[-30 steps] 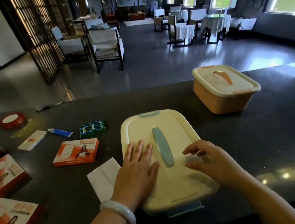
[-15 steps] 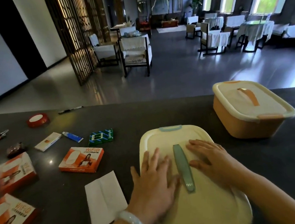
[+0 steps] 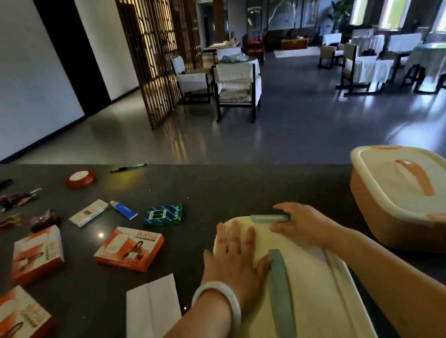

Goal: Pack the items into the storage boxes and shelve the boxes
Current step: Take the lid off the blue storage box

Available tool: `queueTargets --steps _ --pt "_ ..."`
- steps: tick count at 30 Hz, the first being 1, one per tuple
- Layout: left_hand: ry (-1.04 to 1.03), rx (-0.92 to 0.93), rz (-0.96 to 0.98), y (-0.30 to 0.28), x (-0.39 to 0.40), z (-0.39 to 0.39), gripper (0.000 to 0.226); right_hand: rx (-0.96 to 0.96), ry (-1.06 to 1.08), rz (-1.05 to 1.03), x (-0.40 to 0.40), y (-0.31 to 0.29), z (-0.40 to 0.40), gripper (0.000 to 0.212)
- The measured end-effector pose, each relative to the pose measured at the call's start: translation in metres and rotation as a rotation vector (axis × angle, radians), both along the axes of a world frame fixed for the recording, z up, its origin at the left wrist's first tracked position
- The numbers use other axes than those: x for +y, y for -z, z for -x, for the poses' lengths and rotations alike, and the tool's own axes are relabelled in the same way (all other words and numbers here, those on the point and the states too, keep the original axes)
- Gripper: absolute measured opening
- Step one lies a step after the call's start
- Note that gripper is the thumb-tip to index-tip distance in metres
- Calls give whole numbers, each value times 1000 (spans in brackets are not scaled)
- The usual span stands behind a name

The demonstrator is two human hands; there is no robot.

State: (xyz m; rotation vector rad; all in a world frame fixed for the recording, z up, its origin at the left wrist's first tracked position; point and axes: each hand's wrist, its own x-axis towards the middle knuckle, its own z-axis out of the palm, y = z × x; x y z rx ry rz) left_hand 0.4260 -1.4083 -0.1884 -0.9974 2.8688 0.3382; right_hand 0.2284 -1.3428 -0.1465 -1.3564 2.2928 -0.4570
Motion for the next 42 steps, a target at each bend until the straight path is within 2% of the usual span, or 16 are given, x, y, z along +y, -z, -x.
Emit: queueTargets --steps 3,9,13,14,16,18,21,25,28,36,39,42 --pt "10 19 -6 1 1 0 73 -17 -50 -10 -12 4 11 25" --pt "-17 30 14 1 2 1 75 77 -50 12 -12 17 14 27" --pt "-19 30 19 0 3 0 74 227 -141 -35 -14 16 14 15" --pt "-20 30 20 0 3 0 73 265 -166 -39 -15 16 14 18" --pt "-12 25 21 1 2 0 74 208 -143 -18 -15 16 15 23" --pt "-10 24 18 1 2 0 74 121 -61 6 -15 15 14 34" --pt "-16 18 18 1 2 1 73 120 17 -4 -14 14 9 46" --pt "-7 23 13 -2 2 -1 71 108 120 58 -1 7 2 45" --pt "-17 20 15 -4 4 -2 71 26 243 190 30 7 -6 53" --pt "-22 -12 21 -12 8 0 69 -259 427 145 128 30 -66 95" --pt "3 -28 -30 -21 4 -3 71 -366 508 166 138 38 -81 92" --pt "-36 96 -130 -26 7 -20 73 -469 530 257 140 35 -85 88"
